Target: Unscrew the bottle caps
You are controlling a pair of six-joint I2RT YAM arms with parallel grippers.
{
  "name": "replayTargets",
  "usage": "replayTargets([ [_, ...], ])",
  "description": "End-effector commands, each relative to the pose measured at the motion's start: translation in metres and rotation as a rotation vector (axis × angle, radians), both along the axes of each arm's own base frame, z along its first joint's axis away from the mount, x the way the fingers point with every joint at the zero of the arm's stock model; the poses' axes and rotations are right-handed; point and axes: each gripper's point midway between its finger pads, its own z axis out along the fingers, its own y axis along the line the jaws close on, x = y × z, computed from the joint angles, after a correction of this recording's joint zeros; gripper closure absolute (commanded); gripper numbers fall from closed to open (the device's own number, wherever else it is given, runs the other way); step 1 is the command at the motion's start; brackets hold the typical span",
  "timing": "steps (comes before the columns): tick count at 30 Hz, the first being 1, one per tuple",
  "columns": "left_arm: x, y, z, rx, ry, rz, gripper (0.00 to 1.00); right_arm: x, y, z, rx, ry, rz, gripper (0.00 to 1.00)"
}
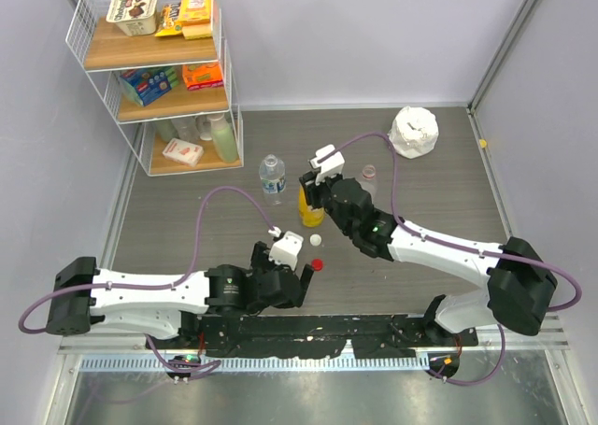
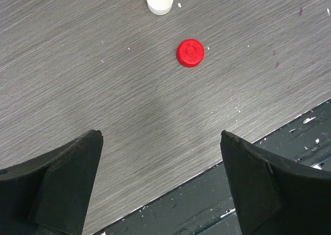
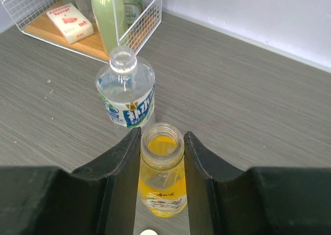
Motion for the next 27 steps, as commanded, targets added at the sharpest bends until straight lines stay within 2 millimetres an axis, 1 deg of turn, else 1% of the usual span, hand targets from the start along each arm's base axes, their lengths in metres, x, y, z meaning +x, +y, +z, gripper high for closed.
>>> replayTargets([
  [1, 0.003, -0.009, 0.023, -0.052, -0.038, 0.000, 0.00, 0.002, 0.002, 0.007, 0.115, -0.010, 0.009, 0.99],
  [4, 0.004, -0.005, 0.026, -0.078, -0.045, 0.018, 0.00, 0.004, 0.002, -0.006, 0.117, 0.017, 0.012, 0.99],
  [7, 0.003, -0.001, 0.029, -0.116, -0.046, 0.022, 0.00, 0.002, 0.001, -0.013, 0.125, 0.032, 0.014, 0.99],
  [8, 0.003, 0.000, 0.030, -0.129, -0.048, 0.024, 0.00, 0.002, -0.001, -0.019, 0.121, 0.042, 0.010, 0.99],
  [11, 0.003, 0.006, 0.033, -0.162, -0.052, 0.035, 0.00, 0.000, -0.007, -0.026, 0.127, 0.062, -0.004, 0.99],
  [13, 0.004, 0.010, 0.035, -0.180, -0.058, 0.049, 0.00, -0.001, -0.009, -0.030, 0.131, 0.075, -0.009, 0.97],
  [15, 0.005, 0.014, 0.040, -0.210, -0.067, 0.062, 0.00, -0.002, -0.011, -0.031, 0.131, 0.085, -0.010, 0.93],
  [16, 0.006, 0.015, 0.041, -0.218, -0.069, 0.067, 0.00, -0.003, -0.010, -0.029, 0.145, 0.092, -0.005, 0.85],
  [17, 0.006, 0.018, 0.042, -0.226, -0.071, 0.075, 0.00, -0.004, -0.007, -0.029, 0.149, 0.099, 0.015, 0.79],
  [18, 0.008, 0.022, 0.043, -0.235, -0.076, 0.095, 0.00, -0.005, -0.006, -0.027, 0.156, 0.103, 0.022, 0.72],
  [19, 0.010, 0.027, 0.043, -0.243, -0.075, 0.126, 0.00, -0.005, -0.005, -0.023, 0.158, 0.103, 0.028, 0.66],
  [21, 0.012, 0.034, 0.046, -0.271, -0.071, 0.169, 0.00, -0.005, -0.002, -0.017, 0.159, 0.107, 0.037, 0.49],
  [24, 0.012, 0.036, 0.046, -0.298, -0.072, 0.175, 0.00, -0.006, 0.000, -0.009, 0.160, 0.104, 0.047, 0.35],
  [25, 0.012, 0.037, 0.047, -0.307, -0.071, 0.176, 0.00, -0.006, -0.001, -0.004, 0.167, 0.100, 0.047, 0.26],
  [26, 0.012, 0.038, 0.047, -0.311, -0.071, 0.177, 0.00, -0.007, -0.001, 0.000, 0.178, 0.098, 0.049, 0.21],
  [27, 0.011, 0.039, 0.046, -0.306, -0.069, 0.178, 0.00, -0.008, -0.001, 0.002, 0.182, 0.096, 0.055, 0.09],
])
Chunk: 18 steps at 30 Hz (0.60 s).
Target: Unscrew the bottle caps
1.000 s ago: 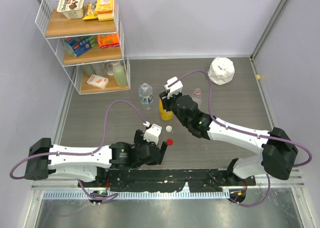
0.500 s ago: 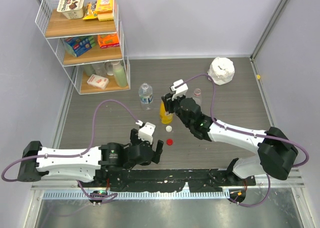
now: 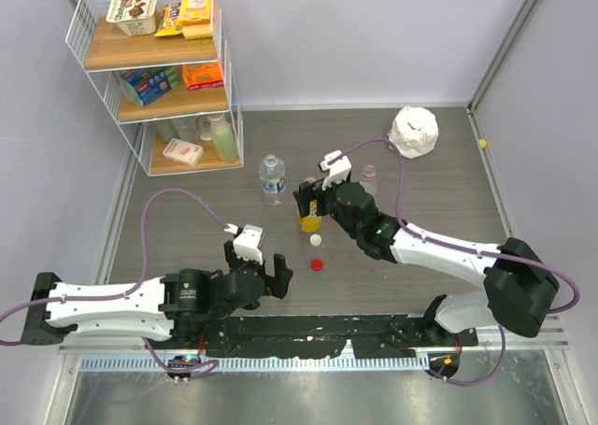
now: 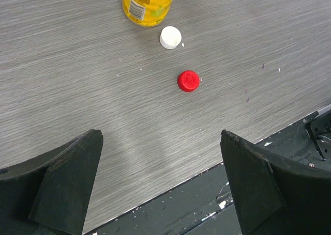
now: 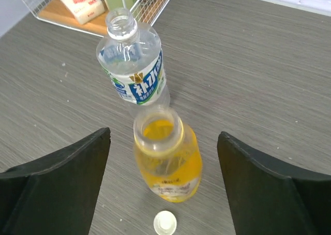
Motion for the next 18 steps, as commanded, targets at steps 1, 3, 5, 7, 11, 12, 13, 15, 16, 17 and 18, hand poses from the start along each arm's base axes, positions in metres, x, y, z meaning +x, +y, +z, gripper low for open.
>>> replayTargets([
  [1, 0.006, 0.009, 0.002, -0.032, -0.013, 0.067, 0.00, -0.005, 0.004, 0.048, 0.098, -0.047, 0.022, 0.04],
  [3, 0.006, 0.013, 0.001, -0.029, -0.006, 0.083, 0.00, -0.007, 0.002, 0.056, 0.119, -0.056, 0.026, 0.00],
  [5, 0.007, 0.015, -0.001, -0.033, -0.002, 0.102, 0.00, -0.010, 0.003, 0.064, 0.138, -0.062, 0.042, 0.00],
  [7, 0.007, 0.016, -0.002, -0.036, 0.000, 0.110, 0.00, -0.014, 0.003, 0.073, 0.157, -0.067, 0.053, 0.00],
  [11, 0.009, 0.019, -0.002, -0.033, -0.006, 0.129, 0.00, -0.019, -0.002, 0.086, 0.183, -0.068, 0.054, 0.00],
  [12, 0.010, 0.019, -0.002, -0.033, -0.006, 0.136, 0.00, -0.020, -0.003, 0.089, 0.192, -0.067, 0.052, 0.00],
  [13, 0.010, 0.020, -0.002, -0.027, -0.007, 0.139, 0.00, -0.022, -0.005, 0.093, 0.195, -0.063, 0.051, 0.00],
  [15, 0.011, 0.020, -0.004, -0.016, -0.010, 0.146, 0.00, -0.024, -0.011, 0.095, 0.199, -0.050, 0.037, 0.00],
  [16, 0.011, 0.019, -0.006, -0.005, -0.010, 0.144, 0.00, -0.025, -0.013, 0.097, 0.208, -0.042, 0.034, 0.00],
  [17, 0.011, 0.019, -0.007, 0.008, -0.012, 0.135, 0.00, -0.027, -0.015, 0.098, 0.204, -0.034, 0.034, 0.00],
  [18, 0.011, 0.016, -0.007, 0.016, -0.012, 0.127, 0.00, -0.027, -0.017, 0.099, 0.209, -0.025, 0.039, 0.00],
])
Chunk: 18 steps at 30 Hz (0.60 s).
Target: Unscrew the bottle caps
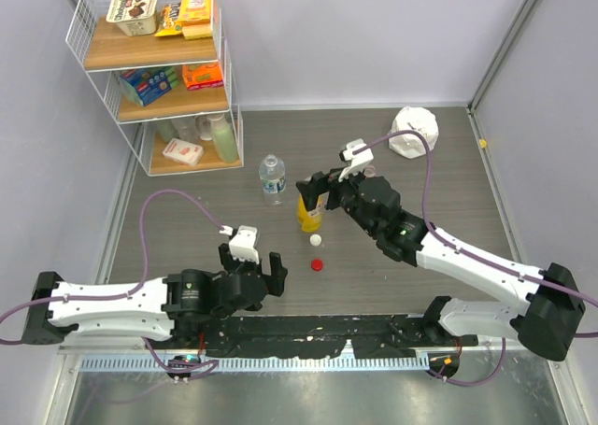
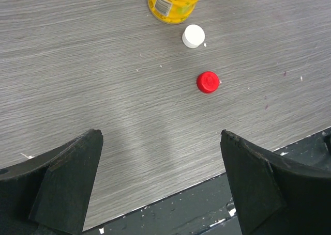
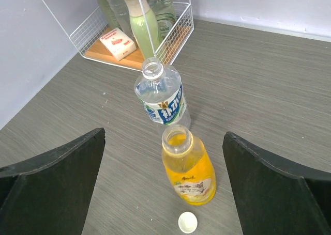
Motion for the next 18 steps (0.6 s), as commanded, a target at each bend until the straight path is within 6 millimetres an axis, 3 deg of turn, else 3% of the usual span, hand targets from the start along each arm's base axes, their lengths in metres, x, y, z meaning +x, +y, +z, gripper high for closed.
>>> replayTargets([
  [1, 0.007, 0.002, 0.000, 0.032, -0.022, 0.041, 0.00, -0.006, -0.009, 0.033, 0.065, 0.011, 0.002, 0.00],
  [4, 0.013, 0.005, -0.005, 0.060, 0.028, 0.058, 0.00, -0.006, -0.016, 0.035, 0.033, 0.039, 0.006, 0.00],
  [7, 0.023, 0.009, -0.007, 0.056, 0.058, 0.070, 0.00, -0.001, -0.025, 0.056, 0.053, 0.027, -0.017, 0.00],
  [9, 0.030, 0.010, -0.005, 0.035, 0.066, 0.068, 0.00, 0.002, -0.035, 0.058, 0.051, 0.043, -0.030, 0.00],
  [12, 0.042, 0.016, -0.002, -0.005, 0.082, 0.074, 0.00, 0.017, -0.062, 0.069, 0.081, 0.052, -0.083, 0.00],
  [18, 0.070, 0.048, -0.010, -0.014, 0.140, 0.156, 0.00, 0.046, -0.122, 0.056, 0.106, 0.114, -0.296, 0.00],
])
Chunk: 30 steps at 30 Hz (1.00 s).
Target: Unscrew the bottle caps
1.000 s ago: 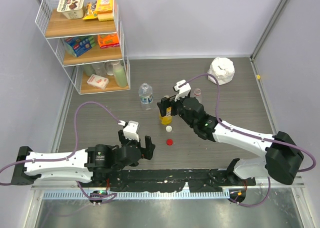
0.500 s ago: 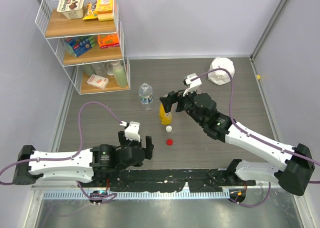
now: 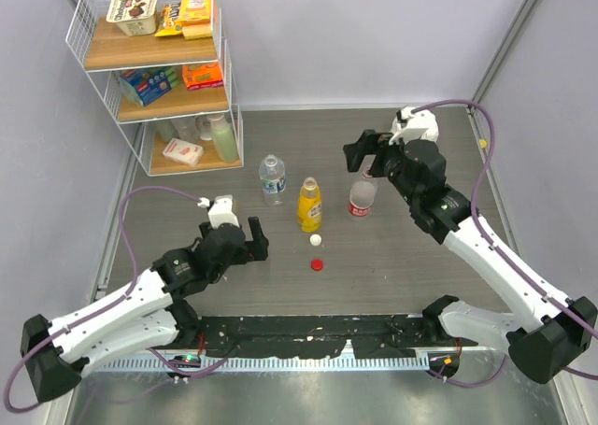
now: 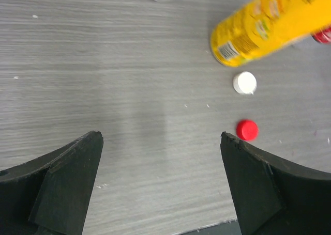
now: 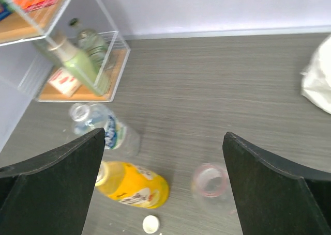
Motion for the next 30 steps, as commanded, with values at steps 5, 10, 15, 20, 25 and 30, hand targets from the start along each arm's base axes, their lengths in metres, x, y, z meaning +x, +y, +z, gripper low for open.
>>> replayTargets([
  [5, 0.030, 0.027, -0.022, -0.029, 0.116, 0.020, 0.00, 0.013, -0.077, -0.004, 0.055, 0.047, -0.234, 0.00],
  [10, 0.052, 0.033, -0.036, -0.275, 0.205, 0.023, 0.00, 0.012, -0.116, -0.022, 0.059, 0.096, -0.355, 0.00],
  [15, 0.074, 0.055, -0.029, -0.360, 0.169, 0.098, 0.00, -0.001, -0.155, -0.059, 0.058, 0.169, -0.478, 0.00],
  [20, 0.086, 0.081, -0.016, -0.259, 0.107, 0.182, 0.01, -0.020, -0.186, -0.080, 0.029, 0.190, -0.578, 0.00],
  [25, 0.093, 0.101, 0.012, -0.152, 0.004, 0.215, 0.00, -0.031, -0.187, -0.096, 0.012, 0.211, -0.571, 0.00],
  [30, 0.087, 0.123, 0.050, -0.075, -0.159, 0.268, 0.00, -0.033, -0.194, -0.110, 0.012, 0.165, -0.610, 0.00],
])
